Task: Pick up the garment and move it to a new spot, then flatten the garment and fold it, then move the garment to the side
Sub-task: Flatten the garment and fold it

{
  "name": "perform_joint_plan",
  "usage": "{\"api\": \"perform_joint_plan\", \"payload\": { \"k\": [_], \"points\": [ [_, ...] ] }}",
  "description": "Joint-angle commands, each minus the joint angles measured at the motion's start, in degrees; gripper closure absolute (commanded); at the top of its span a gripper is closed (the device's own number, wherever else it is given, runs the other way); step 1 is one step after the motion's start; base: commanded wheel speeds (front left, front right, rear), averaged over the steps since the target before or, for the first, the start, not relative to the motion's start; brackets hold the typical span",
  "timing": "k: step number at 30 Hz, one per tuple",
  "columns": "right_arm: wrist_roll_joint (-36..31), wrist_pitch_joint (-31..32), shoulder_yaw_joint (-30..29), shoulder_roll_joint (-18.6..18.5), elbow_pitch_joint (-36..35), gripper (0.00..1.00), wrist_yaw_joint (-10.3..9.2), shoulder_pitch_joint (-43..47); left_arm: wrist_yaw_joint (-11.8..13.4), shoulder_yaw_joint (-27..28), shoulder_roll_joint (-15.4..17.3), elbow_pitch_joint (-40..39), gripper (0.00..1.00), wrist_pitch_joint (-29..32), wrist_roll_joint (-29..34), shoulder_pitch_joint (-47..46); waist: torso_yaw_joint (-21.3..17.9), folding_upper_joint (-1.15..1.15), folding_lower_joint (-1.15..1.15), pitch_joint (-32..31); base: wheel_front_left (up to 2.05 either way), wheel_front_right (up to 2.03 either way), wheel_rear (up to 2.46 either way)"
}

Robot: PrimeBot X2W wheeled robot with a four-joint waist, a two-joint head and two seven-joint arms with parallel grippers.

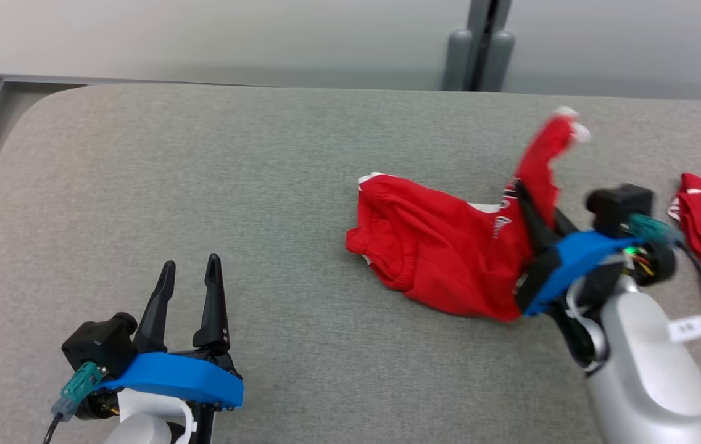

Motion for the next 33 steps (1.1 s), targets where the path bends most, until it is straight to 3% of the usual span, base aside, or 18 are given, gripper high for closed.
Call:
{"api": "perform_joint_plan", "payload": {
  "k": [1,7,14,15,16,17,28,33],
  "points": [
    [-0.21,0.28,0.26,0.26,-0.25,1.00,0.00,-0.38,0.12,0.22,-0.05,0.08,0.00,-0.26,0.19,0.21,0.41,0.00,0.00,0.23,0.00,0.00,0.00],
    [-0.78,6.25,8.31,0.88,2.22,1.00,0.00,-4.15,-0.47,0.57,-1.15,0.51,0.00,-0.38,0.41,0.79,3.22,0.00,0.00,0.28,0.00,0.00,0.00],
    [0.29,6.74,13.83,1.19,7.72,1.00,0.00,-6.07,-0.79,1.35,-1.99,0.83,0.00,-0.45,0.79,1.24,4.57,0.00,0.00,0.65,0.00,0.00,0.00],
    [0.24,6.45,14.41,1.21,8.31,0.87,0.00,-6.35,-0.90,1.44,-2.06,0.88,0.00,-0.46,0.90,1.23,4.58,0.00,0.00,0.71,0.00,0.00,0.00],
    [0.24,5.88,15.18,1.25,8.89,0.55,0.00,-6.67,-0.99,1.54,-2.15,0.93,0.00,-0.46,0.97,1.23,4.56,0.00,0.00,0.74,0.00,0.00,0.00],
    [0.59,5.30,15.76,1.28,9.37,0.00,0.00,-6.88,-1.03,1.67,-2.20,0.96,0.00,-0.47,1.05,1.25,4.50,0.00,0.00,0.76,0.00,0.00,0.00],
    [5.15,-0.53,27.13,1.20,8.27,0.00,0.00,-7.39,-1.44,2.17,-2.54,1.54,0.00,-0.47,1.61,1.15,2.47,0.00,0.00,0.65,0.00,0.00,0.00],
    [5.33,-4.79,25.53,-0.53,4.69,0.00,0.00,-7.14,-1.53,2.28,-2.55,1.56,0.00,-0.48,1.87,1.28,1.80,0.00,0.00,0.68,0.00,0.00,0.00]
  ]
}}
